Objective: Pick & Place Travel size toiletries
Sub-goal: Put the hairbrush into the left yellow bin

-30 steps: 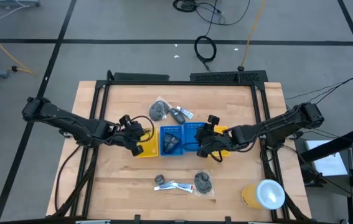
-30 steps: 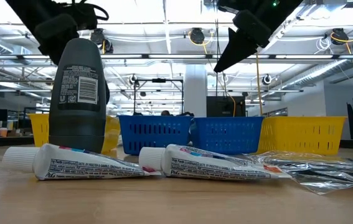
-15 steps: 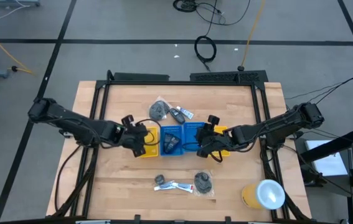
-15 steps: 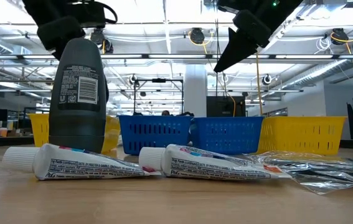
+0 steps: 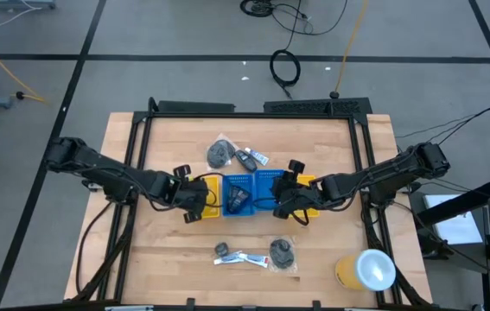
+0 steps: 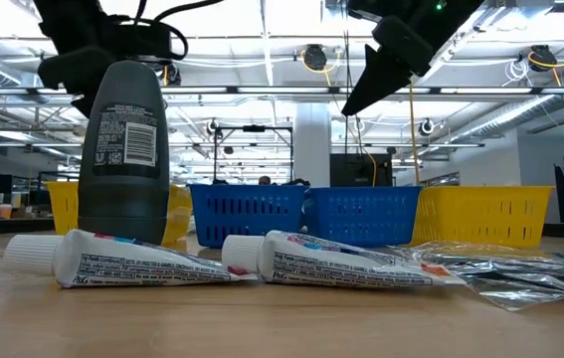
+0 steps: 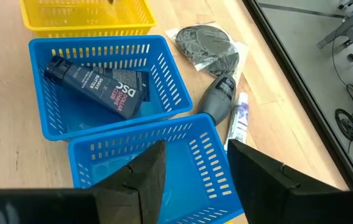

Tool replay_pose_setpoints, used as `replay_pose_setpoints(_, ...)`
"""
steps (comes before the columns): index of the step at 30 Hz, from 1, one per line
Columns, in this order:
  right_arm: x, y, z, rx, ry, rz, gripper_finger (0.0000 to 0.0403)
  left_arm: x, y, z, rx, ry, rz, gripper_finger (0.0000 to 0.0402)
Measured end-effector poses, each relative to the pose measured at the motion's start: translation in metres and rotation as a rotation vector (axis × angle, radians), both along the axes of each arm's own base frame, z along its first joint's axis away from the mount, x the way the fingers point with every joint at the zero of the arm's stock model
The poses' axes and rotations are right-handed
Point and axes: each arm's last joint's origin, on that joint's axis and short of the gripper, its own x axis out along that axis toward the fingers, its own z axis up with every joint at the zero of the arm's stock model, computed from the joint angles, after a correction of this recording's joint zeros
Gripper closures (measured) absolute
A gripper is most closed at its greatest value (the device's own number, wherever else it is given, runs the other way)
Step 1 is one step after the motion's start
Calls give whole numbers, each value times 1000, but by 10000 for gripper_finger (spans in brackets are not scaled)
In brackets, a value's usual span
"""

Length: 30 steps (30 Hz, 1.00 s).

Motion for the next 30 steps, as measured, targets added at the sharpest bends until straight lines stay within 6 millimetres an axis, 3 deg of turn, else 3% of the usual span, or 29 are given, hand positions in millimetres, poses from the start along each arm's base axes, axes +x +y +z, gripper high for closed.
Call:
replay_pose_setpoints(10, 0, 0, 0, -3, 2, 3, 236, 0, -2, -1, -89, 13, -3, 352)
replay_pose_setpoints(23, 0, 0, 0, -3, 3, 3, 236, 1, -4, 1, -126, 6, 7, 220)
replay_pose_setpoints(30, 0, 0, 0, -2, 2, 3, 236, 11, -12, 26, -191, -64, -51, 184)
